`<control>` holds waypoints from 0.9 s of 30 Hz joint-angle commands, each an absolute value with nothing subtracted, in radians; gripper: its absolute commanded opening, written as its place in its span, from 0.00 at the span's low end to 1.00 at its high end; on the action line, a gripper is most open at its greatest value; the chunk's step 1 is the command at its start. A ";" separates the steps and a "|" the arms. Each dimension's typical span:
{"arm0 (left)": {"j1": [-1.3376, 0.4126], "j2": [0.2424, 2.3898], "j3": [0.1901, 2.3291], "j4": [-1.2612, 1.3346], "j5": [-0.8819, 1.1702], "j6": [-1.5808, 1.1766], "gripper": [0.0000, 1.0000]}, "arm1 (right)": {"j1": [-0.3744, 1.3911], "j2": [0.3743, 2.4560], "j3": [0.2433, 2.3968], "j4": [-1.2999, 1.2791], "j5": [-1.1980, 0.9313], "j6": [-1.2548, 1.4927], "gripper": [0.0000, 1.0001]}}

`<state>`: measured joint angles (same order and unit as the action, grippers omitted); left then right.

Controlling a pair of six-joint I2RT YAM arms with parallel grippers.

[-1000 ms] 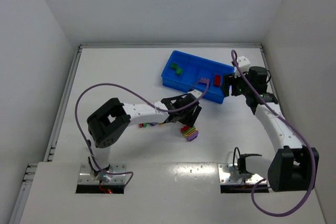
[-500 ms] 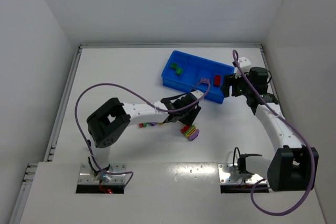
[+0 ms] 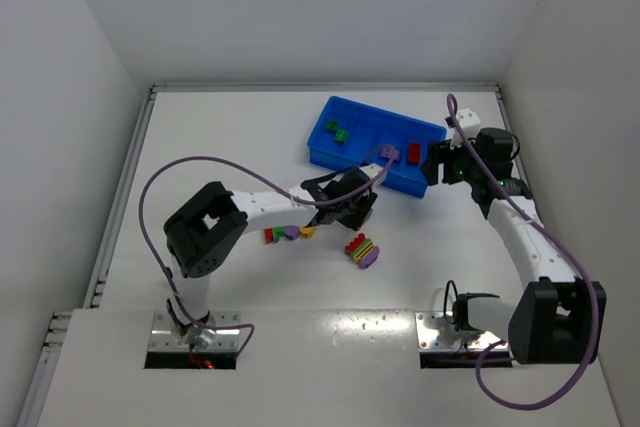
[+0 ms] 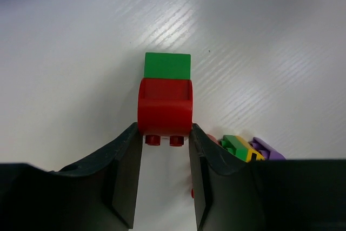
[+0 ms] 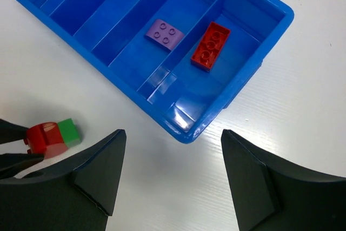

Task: Sort the legos into containers by color

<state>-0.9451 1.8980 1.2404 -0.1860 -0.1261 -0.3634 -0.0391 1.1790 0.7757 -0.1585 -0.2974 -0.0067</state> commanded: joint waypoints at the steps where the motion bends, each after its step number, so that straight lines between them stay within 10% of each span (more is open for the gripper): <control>1: -0.920 1.898 1.272 -0.137 -0.075 -0.336 0.25 | -0.048 1.178 0.769 -0.127 -0.350 -0.012 0.71; 11: -0.798 1.640 1.230 -0.196 0.506 -0.132 0.15 | -0.029 1.293 0.854 -0.392 -1.007 -0.242 0.71; 27: -0.589 1.615 1.342 -0.390 0.991 -0.109 0.19 | 0.012 1.511 1.085 -0.479 -1.341 -0.318 0.72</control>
